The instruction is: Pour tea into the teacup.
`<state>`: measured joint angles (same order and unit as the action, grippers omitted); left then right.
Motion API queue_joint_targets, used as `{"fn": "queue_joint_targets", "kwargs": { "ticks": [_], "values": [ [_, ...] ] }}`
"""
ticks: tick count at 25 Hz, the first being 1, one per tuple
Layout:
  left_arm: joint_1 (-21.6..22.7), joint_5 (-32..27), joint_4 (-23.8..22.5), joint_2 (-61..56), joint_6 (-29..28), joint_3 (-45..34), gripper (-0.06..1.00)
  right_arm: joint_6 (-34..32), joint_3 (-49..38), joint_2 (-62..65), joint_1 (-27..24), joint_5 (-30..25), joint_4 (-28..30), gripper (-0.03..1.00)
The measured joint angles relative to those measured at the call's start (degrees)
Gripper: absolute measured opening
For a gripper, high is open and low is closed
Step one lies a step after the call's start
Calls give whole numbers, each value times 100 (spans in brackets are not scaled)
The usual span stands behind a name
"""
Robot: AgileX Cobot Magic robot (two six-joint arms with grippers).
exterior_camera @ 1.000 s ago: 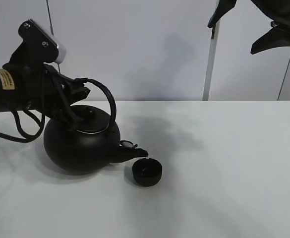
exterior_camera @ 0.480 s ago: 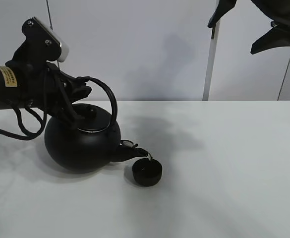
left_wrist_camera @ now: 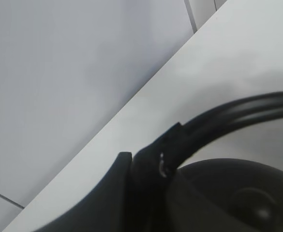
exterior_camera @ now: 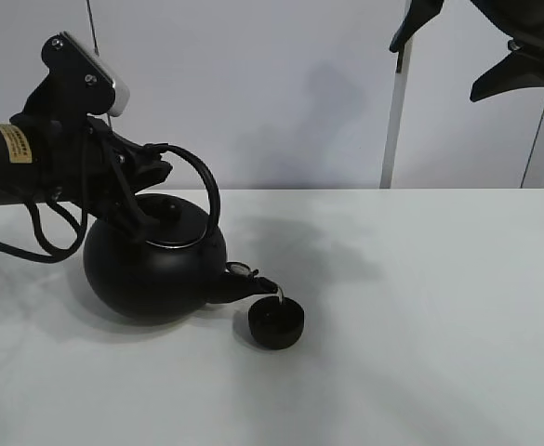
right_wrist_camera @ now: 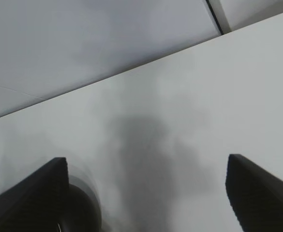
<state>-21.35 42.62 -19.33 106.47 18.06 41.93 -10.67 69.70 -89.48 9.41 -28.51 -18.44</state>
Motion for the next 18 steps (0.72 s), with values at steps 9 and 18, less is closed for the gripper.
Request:
{"fn": "queue_joint_targets", "kwargs": {
  "ticks": [9, 18],
  "values": [
    [0, -5, -52, 0, 62, 0, 10, 0, 0, 0, 0, 0, 0, 61],
    [0, -17, -62, 0, 82, 0, 10, 0, 0, 0, 0, 0, 0, 61]
  ]
}}
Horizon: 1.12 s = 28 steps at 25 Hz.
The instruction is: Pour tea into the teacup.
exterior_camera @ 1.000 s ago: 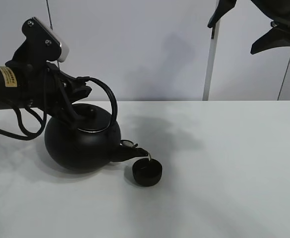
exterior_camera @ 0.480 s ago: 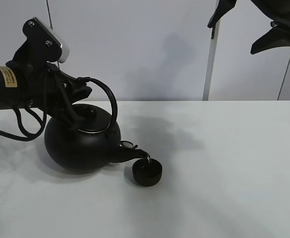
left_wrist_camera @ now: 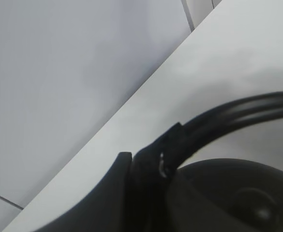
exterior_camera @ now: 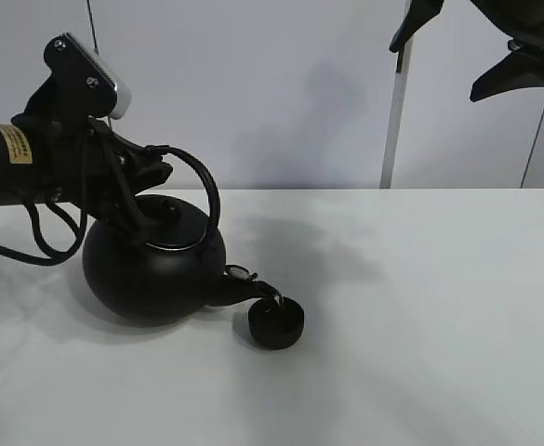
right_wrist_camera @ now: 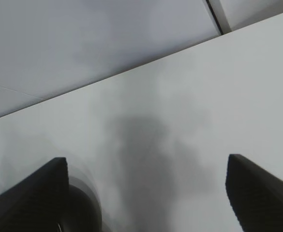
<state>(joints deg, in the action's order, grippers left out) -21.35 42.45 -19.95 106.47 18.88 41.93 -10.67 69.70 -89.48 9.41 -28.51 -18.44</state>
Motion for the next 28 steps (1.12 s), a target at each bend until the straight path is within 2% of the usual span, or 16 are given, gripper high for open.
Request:
{"fn": "queue_joint_targets", "kwargs": {
  "ticks": [6, 12, 17, 22, 28],
  "values": [
    [0, -152, 25, -161, -235, 0, 10, 0, 0, 0, 0, 7, 0, 61],
    [-6, -247, 134, -261, -780, 0, 10, 0, 0, 0, 0, 7, 0, 61],
    [-188, -351, 785, -439, -865, -75, 10, 0, 0, 0, 0, 7, 0, 61],
    [-249, 77, 1338, -467, -882, -452, 10, 0, 0, 0, 0, 7, 0, 61],
    [-249, 586, 1661, -467, -897, -1004, 10, 0, 0, 0, 0, 7, 0, 61]
  ]
}}
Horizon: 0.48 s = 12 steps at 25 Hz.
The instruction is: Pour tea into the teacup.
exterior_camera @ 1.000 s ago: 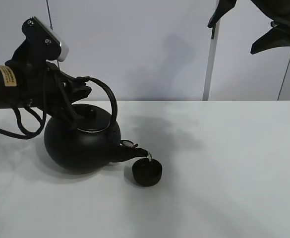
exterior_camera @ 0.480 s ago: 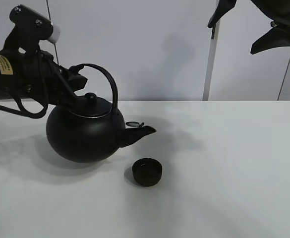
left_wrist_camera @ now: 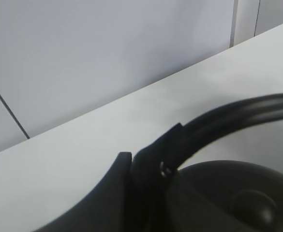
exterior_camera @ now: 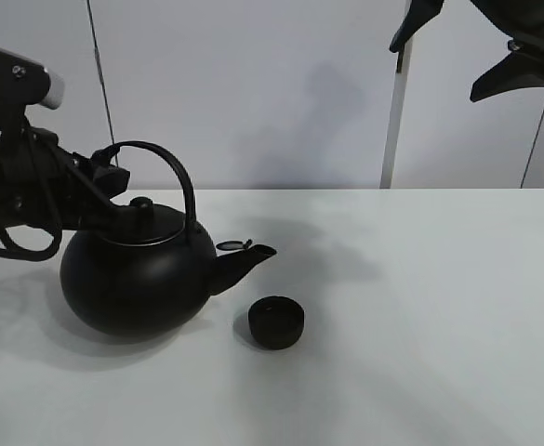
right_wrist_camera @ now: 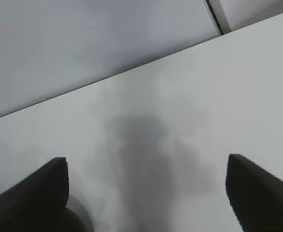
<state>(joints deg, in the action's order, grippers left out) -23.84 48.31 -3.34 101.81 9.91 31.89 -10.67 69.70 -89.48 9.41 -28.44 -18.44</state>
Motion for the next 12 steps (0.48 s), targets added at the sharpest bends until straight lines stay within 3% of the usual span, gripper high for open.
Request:
{"fn": "queue_joint_targets", "kwargs": {
  "ticks": [12],
  "values": [
    [0, 282, 39, -5, -238, -431, 10, 0, 0, 0, 0, -6, 0, 61]
  ]
}}
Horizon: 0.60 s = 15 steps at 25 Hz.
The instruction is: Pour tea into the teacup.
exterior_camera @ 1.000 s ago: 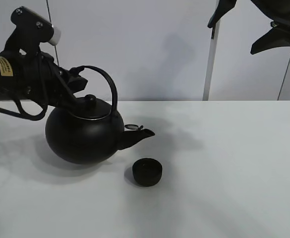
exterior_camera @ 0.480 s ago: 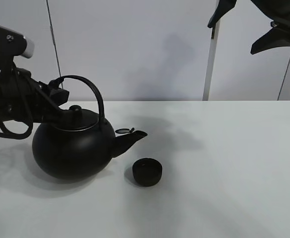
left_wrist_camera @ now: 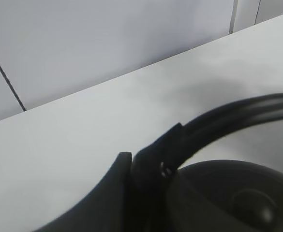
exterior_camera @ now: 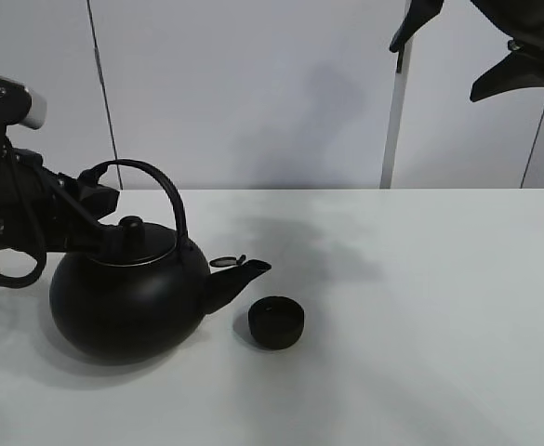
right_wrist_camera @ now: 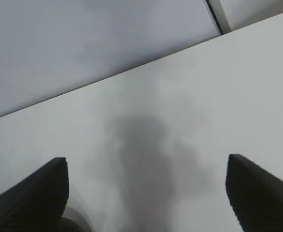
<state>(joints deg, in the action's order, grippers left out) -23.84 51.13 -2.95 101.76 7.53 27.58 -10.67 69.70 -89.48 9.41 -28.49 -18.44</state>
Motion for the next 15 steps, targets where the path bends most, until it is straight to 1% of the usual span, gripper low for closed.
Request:
{"fn": "queue_joint_targets", "kwargs": {
  "ticks": [15],
  "values": [
    [0, 72, 15, -47, -228, -150, 10, 0, 0, 0, 0, 0, 0, 61]
  ]
}}
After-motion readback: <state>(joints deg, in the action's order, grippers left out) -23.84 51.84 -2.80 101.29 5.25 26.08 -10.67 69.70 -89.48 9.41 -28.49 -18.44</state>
